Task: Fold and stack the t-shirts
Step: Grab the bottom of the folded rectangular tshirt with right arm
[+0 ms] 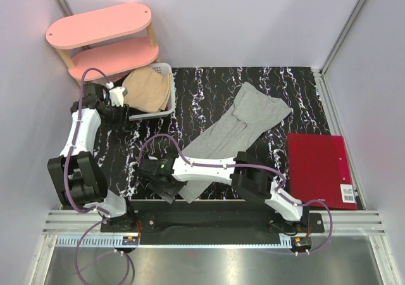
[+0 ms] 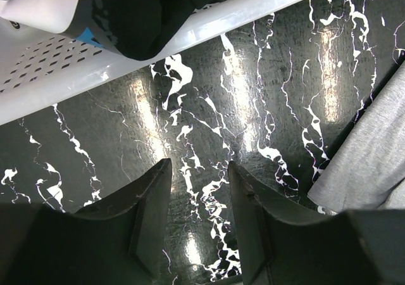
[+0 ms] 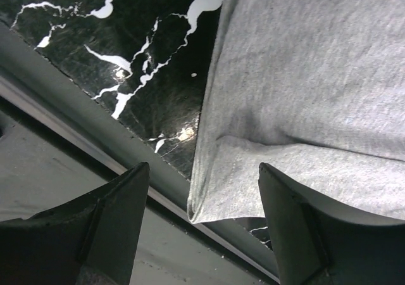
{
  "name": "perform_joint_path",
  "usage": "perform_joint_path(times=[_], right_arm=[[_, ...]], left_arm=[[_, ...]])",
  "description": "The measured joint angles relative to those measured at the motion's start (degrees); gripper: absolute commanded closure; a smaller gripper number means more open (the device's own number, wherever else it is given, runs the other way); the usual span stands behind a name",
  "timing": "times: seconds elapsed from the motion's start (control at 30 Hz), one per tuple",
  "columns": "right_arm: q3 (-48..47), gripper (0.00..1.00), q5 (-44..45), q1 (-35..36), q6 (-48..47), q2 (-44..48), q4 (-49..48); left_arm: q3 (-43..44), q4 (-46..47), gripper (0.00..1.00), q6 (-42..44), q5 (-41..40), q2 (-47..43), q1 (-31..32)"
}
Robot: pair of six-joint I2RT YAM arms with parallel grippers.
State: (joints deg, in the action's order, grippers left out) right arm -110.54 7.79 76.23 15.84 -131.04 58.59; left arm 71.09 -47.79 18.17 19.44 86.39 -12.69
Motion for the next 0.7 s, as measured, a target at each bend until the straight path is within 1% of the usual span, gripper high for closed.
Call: perform_joint_path(times=[0.27,0.43,0.57,0.7], right_arm=[[-0.5,0.24,-1.0,0.0,0.3,-0.7,-0.3],[-0.5,0.36,-0.9,-0.1,0.2,-2.7,-0.7],[-0.3,0.39,-1.3,-0.1,0.3,-2.7,-0.8],[0.0,0.39,-1.4,-0.1,0.3,-2.5,-1.0]], left_arm=[[-0.9,0.9,0.55,0.6,0.0,-0.7,-0.3],[-1.5,1.0,0.55,1.3,-0.2,-1.2,-0.8],[-1.6,1.2,0.55,1.6,-0.2,-1.7,-1.1],[-2.4,1.1,0.55,1.7,-0.2,-2.4,-1.3]])
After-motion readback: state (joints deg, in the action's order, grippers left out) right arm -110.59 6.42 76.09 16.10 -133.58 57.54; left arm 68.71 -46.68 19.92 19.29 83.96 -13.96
